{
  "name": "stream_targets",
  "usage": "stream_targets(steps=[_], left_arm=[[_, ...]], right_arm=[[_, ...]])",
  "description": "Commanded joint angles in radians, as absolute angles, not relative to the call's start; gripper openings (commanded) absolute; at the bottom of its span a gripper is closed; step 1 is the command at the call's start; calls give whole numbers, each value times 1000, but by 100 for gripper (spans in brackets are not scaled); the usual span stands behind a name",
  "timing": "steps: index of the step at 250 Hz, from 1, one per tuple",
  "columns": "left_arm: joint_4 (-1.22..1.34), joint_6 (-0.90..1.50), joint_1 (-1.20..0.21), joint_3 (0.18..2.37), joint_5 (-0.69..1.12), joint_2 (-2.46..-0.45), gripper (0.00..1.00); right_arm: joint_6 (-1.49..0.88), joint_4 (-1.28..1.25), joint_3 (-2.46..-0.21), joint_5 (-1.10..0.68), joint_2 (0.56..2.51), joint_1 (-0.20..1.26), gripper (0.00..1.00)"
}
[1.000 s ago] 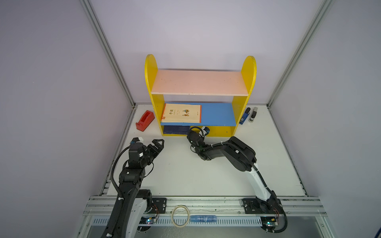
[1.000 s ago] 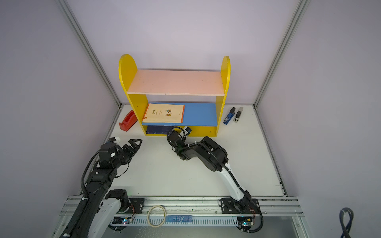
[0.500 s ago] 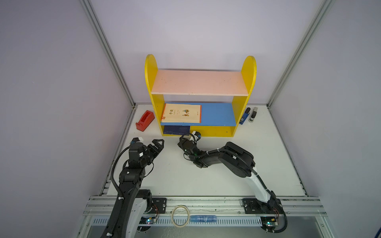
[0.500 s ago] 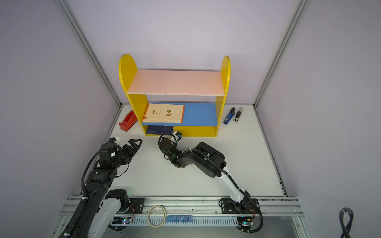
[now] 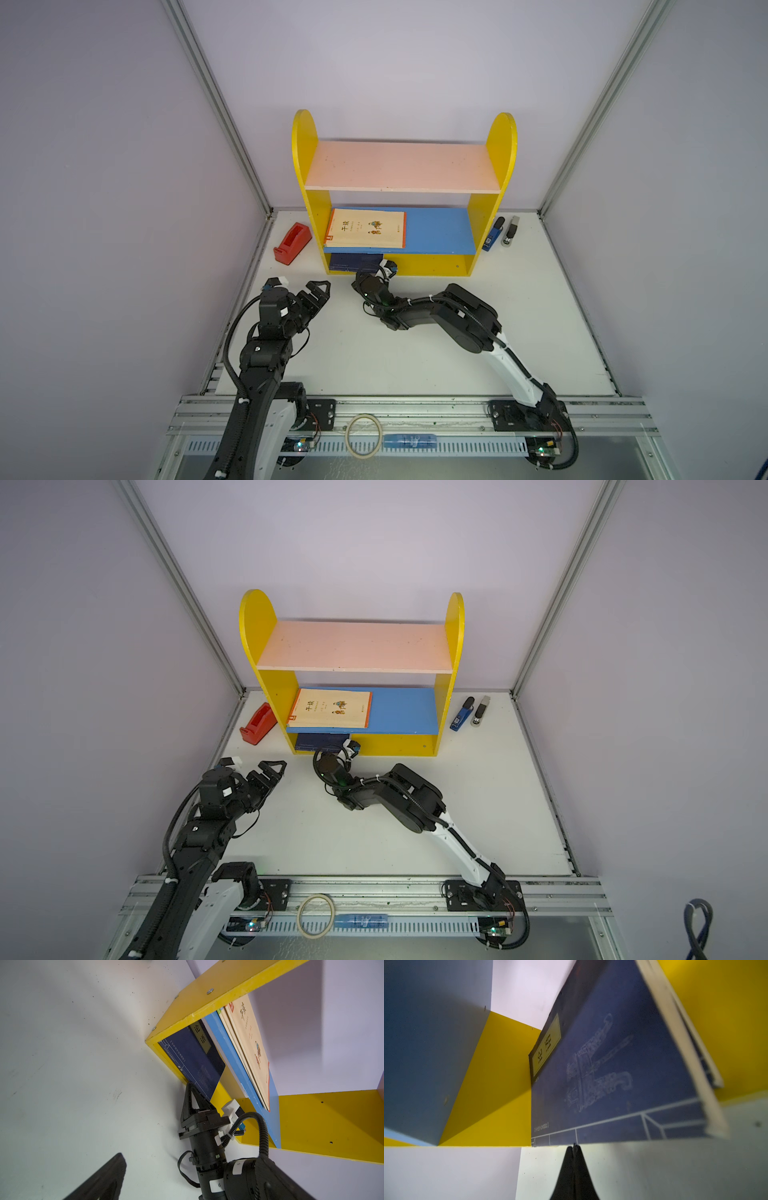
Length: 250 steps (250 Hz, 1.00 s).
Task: Stacking books/files
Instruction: Place the book on the bookshelf.
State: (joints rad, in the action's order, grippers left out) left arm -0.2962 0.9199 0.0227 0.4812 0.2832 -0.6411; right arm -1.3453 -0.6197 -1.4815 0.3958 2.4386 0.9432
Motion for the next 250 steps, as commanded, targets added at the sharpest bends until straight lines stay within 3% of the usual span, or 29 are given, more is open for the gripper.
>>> stream_targets(steps=[1,108,141,172,250], left_arm=[[-281,917,26,485,297,-638,100],[-281,917,28,486,300,-636,100],[-286,906,29,489,286,-637,100],[-311,887,31,497,246,-631,100],[-361,831,25,491,39,-558,100]], right_arm=[[-1341,-579,-1519,394,2452,939,0],[-1324,-495,-1622,375,2482,919,0],[-1269,-507,-1579,362,2431,921,9],[-1214,-546,-1407,393,2305,965,20],[-1093,-653,-904,605,1919,1259,27]])
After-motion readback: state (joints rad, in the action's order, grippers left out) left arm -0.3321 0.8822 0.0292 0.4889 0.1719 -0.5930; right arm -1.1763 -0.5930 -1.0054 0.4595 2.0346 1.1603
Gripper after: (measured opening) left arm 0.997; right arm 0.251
